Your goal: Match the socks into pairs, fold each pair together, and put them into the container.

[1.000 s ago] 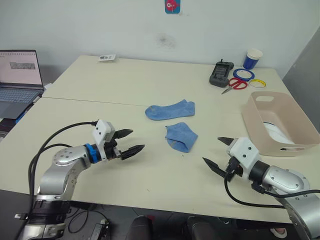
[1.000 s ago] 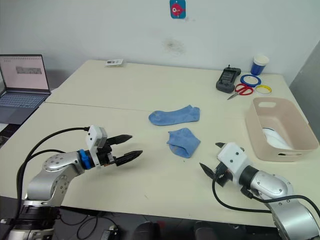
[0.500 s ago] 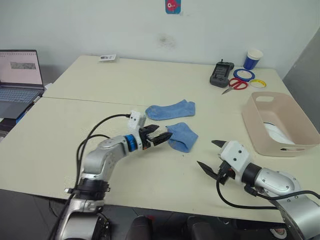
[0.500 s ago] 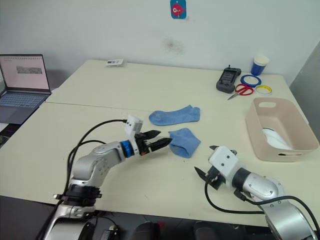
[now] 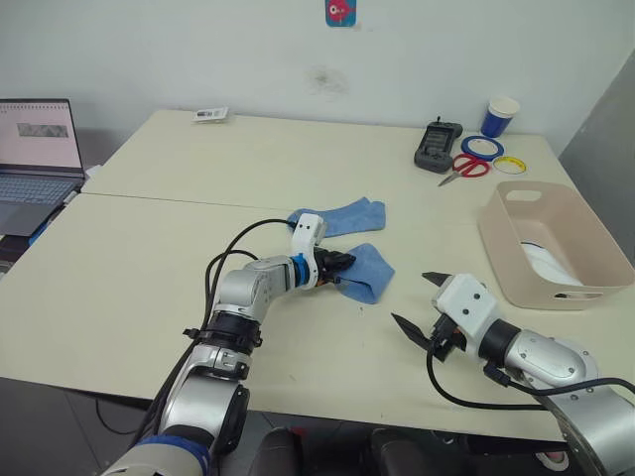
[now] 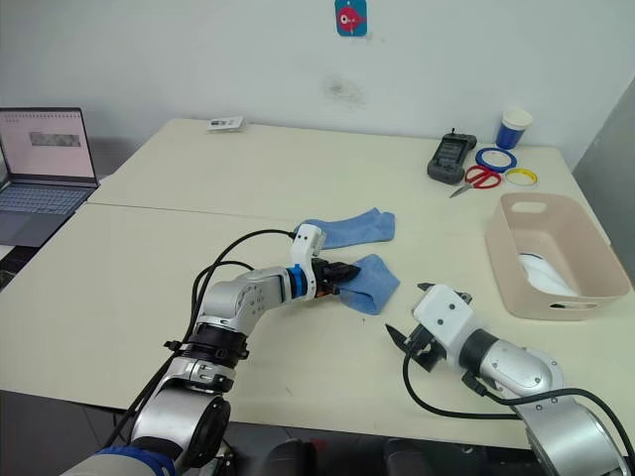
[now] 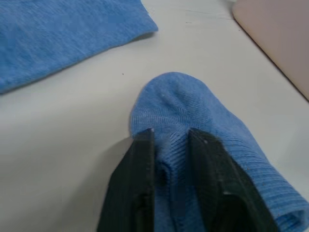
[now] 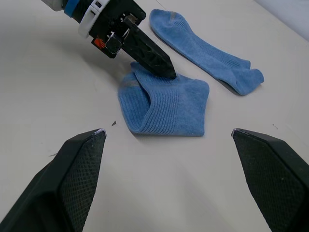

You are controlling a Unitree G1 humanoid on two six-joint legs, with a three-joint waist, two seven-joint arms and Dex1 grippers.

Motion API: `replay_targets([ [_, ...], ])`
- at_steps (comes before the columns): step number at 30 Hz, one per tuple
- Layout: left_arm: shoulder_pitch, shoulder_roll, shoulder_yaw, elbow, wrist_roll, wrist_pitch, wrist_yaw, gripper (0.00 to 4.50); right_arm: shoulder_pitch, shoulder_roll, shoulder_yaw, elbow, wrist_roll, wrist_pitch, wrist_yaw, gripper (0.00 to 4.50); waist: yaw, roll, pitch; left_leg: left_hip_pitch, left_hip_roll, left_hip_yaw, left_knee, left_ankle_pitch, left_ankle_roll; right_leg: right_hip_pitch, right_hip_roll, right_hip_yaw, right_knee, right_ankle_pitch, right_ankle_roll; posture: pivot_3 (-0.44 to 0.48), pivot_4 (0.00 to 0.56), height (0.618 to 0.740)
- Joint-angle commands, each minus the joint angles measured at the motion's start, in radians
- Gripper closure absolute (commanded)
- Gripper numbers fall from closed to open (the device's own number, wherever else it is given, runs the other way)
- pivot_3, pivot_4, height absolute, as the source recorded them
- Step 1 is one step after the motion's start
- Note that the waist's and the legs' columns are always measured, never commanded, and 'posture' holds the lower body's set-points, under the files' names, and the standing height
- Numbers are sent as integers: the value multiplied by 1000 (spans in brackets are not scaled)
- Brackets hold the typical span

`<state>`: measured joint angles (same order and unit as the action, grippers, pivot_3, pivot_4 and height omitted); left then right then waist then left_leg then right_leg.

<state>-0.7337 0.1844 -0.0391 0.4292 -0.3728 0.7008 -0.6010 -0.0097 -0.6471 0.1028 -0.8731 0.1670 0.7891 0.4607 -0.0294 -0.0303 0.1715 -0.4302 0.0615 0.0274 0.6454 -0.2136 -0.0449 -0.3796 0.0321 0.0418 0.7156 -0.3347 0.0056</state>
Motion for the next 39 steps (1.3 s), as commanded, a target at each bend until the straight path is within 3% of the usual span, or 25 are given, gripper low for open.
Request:
replay_targets([
  [1,-8,-13,44,-80,-28,-30,2,4372,0,2,-8,-51,-6,2,-12,0,0,0,0,0,0,0,0,0,0,0,0,0,0,0,0,0,150,725],
  [7,49,12,132,-251,-116,32,2,4471,-13,-6,-11,-49,0,2,-5,0,-1,0,0,0,1,0,0,0,-1,0,0,0,0,0,0,0,150,725],
  [12,92,110,244,-407,-232,161,4,4471,-29,-2,-11,-44,11,2,3,0,-4,0,0,1,1,0,0,0,-1,0,0,0,1,0,0,0,150,725],
  [17,75,298,366,-480,-362,319,-43,4471,-66,2,3,-23,29,-5,22,0,-4,-1,1,1,2,-1,0,0,-1,0,-1,0,1,0,0,0,150,725],
  [23,23,505,329,-497,-433,453,-149,4471,-96,12,17,13,31,-22,42,0,-1,-2,1,1,3,-1,-1,0,-1,0,-2,0,0,0,0,0,150,725],
  [31,-17,372,166,-576,-461,529,-100,4471,-41,3,-14,-21,26,2,35,0,5,-4,2,-1,-1,1,0,0,-1,0,-9,0,-2,-1,2,0,150,725],
  [39,69,170,-152,-564,-323,382,-102,4471,141,-72,-182,-114,22,60,50,0,4,-4,2,-1,-1,0,0,0,-1,0,-9,-1,0,-1,2,0,150,725],
])
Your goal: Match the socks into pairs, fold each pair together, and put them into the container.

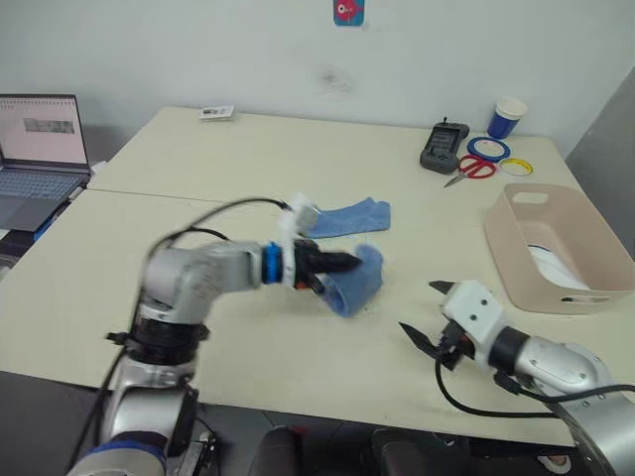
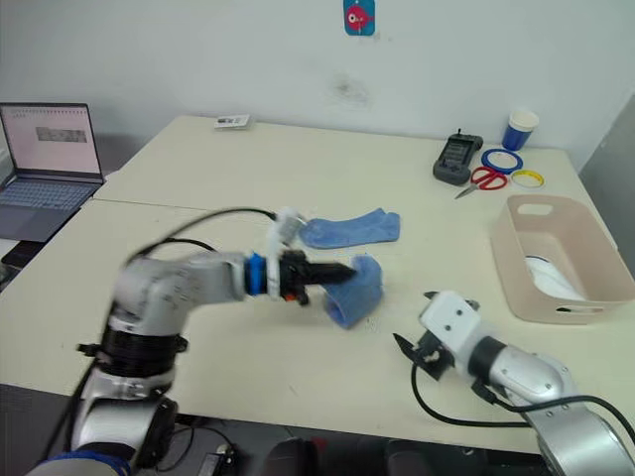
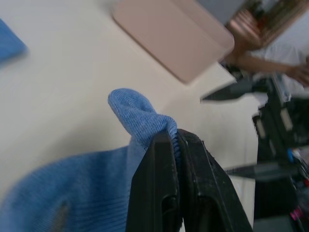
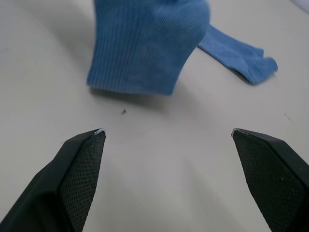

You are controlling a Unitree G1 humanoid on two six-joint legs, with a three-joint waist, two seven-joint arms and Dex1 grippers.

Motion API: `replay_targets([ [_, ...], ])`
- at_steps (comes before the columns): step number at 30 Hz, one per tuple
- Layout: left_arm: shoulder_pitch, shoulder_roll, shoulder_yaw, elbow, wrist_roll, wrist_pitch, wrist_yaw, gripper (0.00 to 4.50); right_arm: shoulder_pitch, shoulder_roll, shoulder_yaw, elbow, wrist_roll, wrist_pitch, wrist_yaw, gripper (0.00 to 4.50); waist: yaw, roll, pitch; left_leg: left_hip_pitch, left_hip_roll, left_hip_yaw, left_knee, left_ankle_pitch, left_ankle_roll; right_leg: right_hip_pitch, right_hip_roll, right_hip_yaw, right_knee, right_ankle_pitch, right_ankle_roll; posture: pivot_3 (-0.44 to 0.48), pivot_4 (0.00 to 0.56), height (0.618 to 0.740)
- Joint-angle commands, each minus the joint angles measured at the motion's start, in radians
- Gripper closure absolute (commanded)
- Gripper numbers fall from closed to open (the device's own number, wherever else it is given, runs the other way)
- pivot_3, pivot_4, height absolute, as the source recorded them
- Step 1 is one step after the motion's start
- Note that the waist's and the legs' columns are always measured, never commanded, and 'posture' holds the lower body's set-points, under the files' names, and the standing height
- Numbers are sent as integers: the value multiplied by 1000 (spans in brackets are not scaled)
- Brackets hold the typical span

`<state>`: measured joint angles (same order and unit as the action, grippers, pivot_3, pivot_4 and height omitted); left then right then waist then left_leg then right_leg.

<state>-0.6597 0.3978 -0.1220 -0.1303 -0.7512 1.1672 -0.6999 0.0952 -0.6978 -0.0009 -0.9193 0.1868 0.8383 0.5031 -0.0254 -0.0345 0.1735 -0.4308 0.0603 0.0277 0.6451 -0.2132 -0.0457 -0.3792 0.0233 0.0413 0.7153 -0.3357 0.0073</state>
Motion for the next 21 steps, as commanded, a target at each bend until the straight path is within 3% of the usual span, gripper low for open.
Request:
replay_targets([
  [1,-5,-71,-103,13,78,-108,-3,4471,60,-24,-102,-79,4,17,9,0,0,0,0,0,0,0,0,0,0,0,0,0,0,0,0,0,150,725],
  [6,-34,-187,-193,115,158,-192,-18,4471,153,-32,-193,-125,10,37,17,0,-4,1,0,1,0,0,0,-1,3,1,2,1,0,0,0,0,150,725],
  [10,-71,-204,-233,131,168,-191,-82,3461,214,-45,-277,-128,30,23,43,0,-5,1,0,1,-1,0,0,-2,3,1,4,1,0,0,0,0,150,725],
  [17,-76,-159,-270,62,196,-252,-196,1081,245,-66,-302,-128,41,2,58,0,-6,1,-1,2,0,0,0,-2,3,1,9,2,0,0,0,0,150,725],
  [20,-98,5,-231,117,312,-550,-367,68,229,-59,-275,-128,47,-8,50,0,-10,1,-1,3,0,1,0,-2,3,1,9,3,0,0,0,0,150,725],
  [21,-104,60,-239,144,337,-652,-469,25,226,-57,-266,-128,46,-11,47,0,-11,1,-1,4,0,1,0,-2,3,1,9,3,0,0,0,0,150,725],
])
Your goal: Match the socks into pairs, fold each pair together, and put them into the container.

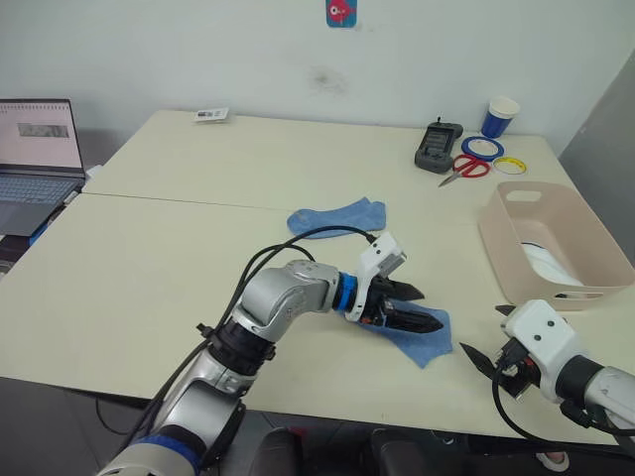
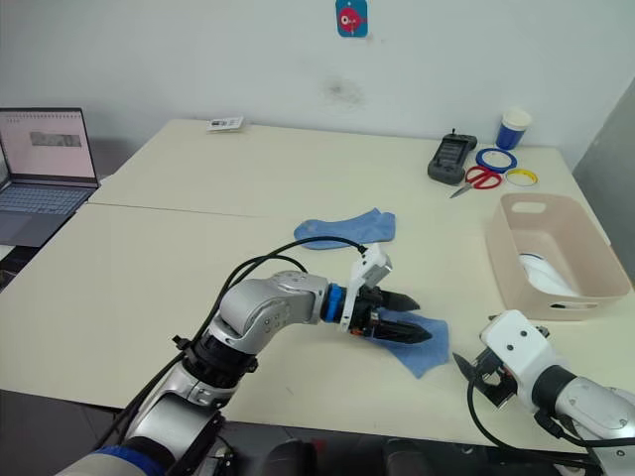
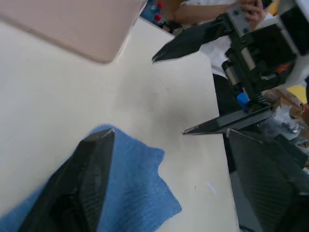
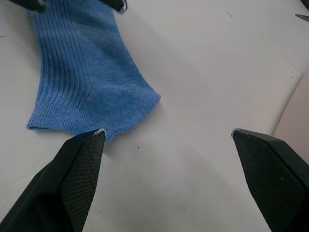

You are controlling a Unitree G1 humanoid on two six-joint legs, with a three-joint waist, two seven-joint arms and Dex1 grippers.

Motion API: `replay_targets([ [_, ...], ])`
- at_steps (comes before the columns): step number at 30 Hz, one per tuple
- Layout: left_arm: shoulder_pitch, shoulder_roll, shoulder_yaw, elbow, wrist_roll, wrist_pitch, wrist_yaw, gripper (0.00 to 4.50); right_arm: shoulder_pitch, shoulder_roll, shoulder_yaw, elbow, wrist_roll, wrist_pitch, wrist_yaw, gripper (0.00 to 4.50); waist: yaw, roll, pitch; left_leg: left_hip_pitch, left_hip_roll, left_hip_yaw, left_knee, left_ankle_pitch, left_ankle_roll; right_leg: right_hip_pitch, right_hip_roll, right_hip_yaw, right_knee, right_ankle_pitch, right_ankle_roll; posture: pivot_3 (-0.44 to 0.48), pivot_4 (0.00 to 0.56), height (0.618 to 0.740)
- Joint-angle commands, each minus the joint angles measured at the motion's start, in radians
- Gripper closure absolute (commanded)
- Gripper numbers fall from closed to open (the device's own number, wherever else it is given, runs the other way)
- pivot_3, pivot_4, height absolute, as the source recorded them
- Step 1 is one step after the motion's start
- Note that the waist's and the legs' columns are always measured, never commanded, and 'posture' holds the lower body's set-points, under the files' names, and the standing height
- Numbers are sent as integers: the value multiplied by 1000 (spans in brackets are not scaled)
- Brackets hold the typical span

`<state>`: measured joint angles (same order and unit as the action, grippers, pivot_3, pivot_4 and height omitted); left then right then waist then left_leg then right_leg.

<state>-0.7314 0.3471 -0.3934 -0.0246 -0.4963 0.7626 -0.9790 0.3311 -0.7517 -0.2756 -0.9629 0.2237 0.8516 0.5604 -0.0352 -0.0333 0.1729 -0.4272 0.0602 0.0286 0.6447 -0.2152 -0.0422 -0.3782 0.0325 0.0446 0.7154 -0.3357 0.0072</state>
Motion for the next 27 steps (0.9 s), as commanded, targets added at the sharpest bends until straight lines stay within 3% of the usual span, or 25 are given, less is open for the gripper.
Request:
replay_targets([
  [1,-38,156,22,68,94,-328,-289,25,-13,-1,18,-84,9,-25,-14,0,-1,0,0,1,1,-1,-1,0,0,0,1,0,0,0,0,0,150,725],
  [6,-97,234,39,323,181,-687,-523,25,-38,5,79,-84,9,-29,-37,0,8,2,-1,2,1,1,-1,0,0,2,2,-2,-1,0,-1,0,150,725],
  [10,-152,205,8,575,320,-1155,-622,25,-52,2,102,-84,5,-20,-47,0,11,2,-1,-3,1,2,1,0,1,1,0,-2,-5,0,0,0,150,725],
  [13,-189,154,-6,750,402,-1402,-610,25,-63,1,113,-84,8,-15,-54,0,13,1,-1,-5,0,2,1,-1,1,0,-1,-2,-6,0,0,0,150,725],
  [18,-247,78,-2,980,523,-1654,-506,25,-64,-4,112,-84,18,-16,-58,0,9,1,-1,-5,0,2,1,-1,1,0,0,-3,-5,0,0,0,150,725],
  [21,-277,52,-15,1076,611,-1726,-423,606,-56,-6,113,-84,32,-28,-63,0,8,1,0,-4,-1,2,1,-1,1,0,1,-4,-4,0,0,0,150,725],
  [27,-305,34,-40,1167,709,-1792,-340,2552,1,-163,235,-68,-91,-165,-2,0,6,1,-1,-4,-2,3,1,-1,1,0,1,-4,-2,0,0,0,150,725],
])
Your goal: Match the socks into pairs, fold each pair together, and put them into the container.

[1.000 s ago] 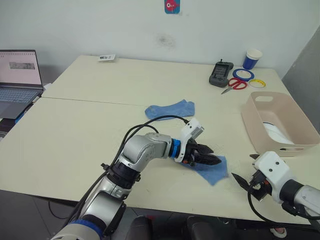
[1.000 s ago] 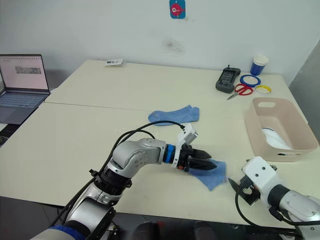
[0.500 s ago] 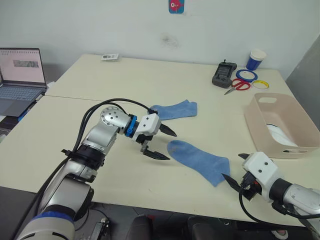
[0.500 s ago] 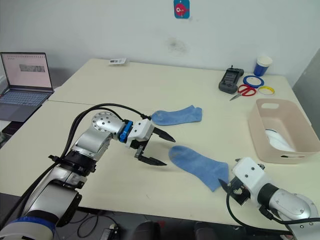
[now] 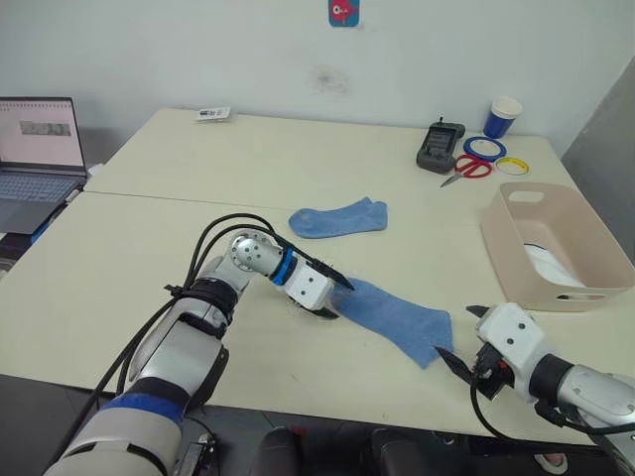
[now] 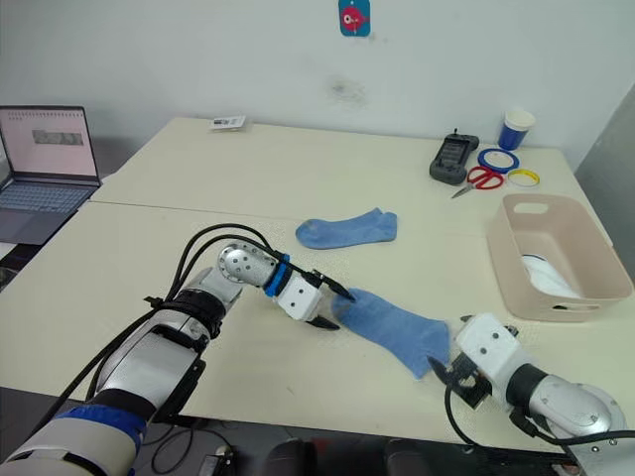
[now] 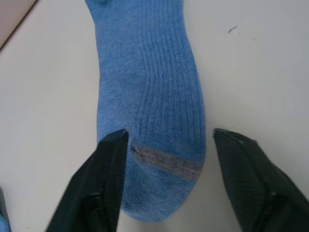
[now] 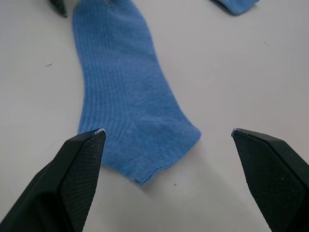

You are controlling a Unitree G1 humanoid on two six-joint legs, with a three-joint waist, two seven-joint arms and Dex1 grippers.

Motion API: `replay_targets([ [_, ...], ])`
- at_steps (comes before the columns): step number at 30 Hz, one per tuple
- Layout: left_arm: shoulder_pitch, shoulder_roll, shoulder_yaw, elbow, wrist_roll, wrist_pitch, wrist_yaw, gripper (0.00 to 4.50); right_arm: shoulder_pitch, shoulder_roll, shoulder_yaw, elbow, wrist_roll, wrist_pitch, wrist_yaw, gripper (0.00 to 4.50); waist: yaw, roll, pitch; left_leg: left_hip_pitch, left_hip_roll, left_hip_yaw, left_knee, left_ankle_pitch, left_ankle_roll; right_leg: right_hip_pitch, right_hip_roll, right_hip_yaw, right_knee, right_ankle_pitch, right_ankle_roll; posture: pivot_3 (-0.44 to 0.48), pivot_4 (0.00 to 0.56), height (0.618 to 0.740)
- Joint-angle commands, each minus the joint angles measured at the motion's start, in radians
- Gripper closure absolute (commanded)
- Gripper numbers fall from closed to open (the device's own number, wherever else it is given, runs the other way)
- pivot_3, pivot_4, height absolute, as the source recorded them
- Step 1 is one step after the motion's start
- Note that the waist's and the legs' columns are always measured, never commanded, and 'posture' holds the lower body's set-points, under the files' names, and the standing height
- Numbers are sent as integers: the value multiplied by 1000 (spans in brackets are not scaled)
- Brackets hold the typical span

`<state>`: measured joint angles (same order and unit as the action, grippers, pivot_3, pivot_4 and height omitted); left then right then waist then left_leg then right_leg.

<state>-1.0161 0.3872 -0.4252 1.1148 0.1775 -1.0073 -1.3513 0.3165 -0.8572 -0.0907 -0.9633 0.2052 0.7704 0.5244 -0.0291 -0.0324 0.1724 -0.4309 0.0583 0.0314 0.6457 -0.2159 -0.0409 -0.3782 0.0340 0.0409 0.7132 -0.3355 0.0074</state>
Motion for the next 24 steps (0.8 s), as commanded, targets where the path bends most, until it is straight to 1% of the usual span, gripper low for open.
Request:
replay_targets([
  [1,-22,-8,-9,35,39,-29,34,2850,17,-74,69,-58,-84,-107,44,0,-1,0,0,0,0,0,0,0,0,0,0,0,0,0,0,0,150,725],
  [4,-25,-13,-9,49,48,-40,32,3885,5,-113,148,-10,-146,-196,75,0,-2,0,0,0,0,0,0,0,0,0,0,0,0,0,0,0,150,725],
  [6,-26,-17,-6,53,52,-44,31,4460,-16,-118,190,32,-182,-243,85,0,-2,-1,0,0,0,0,0,0,0,0,1,0,0,0,0,0,150,725],
  [10,-26,-21,-1,59,42,-40,13,4460,-102,-93,264,146,-240,-298,95,0,-2,-2,0,0,0,0,1,0,0,0,0,0,0,0,0,0,150,725],
  [11,-25,-22,2,59,38,-36,9,4489,-115,-92,280,176,-254,-320,104,182,-2,-2,0,0,0,0,1,0,0,0,0,0,0,0,0,0,150,725],
  [13,-26,-23,8,58,30,-29,0,4500,-137,-86,298,231,-273,-357,114,589,-1,-2,0,0,0,0,0,0,0,0,0,0,0,0,0,0,150,725],
  [14,-26,-23,11,57,24,-24,-5,4500,-144,-87,303,252,-281,-375,122,902,-1,-2,0,0,0,0,0,0,0,0,0,0,0,0,0,0,150,725],
  [20,-22,-27,20,48,0,-16,-31,4500,-152,-68,299,308,-285,-436,157,3033,-1,-2,0,0,0,0,1,0,0,0,0,0,1,0,0,0,150,725],
  [22,-18,-27,21,43,-11,-15,-43,4500,-153,-58,297,306,-277,-445,171,3844,-1,-2,0,0,1,0,1,0,0,0,0,0,1,0,0,0,150,725],
  [24,-14,-26,27,36,-32,-7,-70,4500,-158,-50,294,301,-275,-446,181,4469,-1,-2,0,0,1,0,1,0,0,0,1,-1,1,0,0,0,150,725],
])
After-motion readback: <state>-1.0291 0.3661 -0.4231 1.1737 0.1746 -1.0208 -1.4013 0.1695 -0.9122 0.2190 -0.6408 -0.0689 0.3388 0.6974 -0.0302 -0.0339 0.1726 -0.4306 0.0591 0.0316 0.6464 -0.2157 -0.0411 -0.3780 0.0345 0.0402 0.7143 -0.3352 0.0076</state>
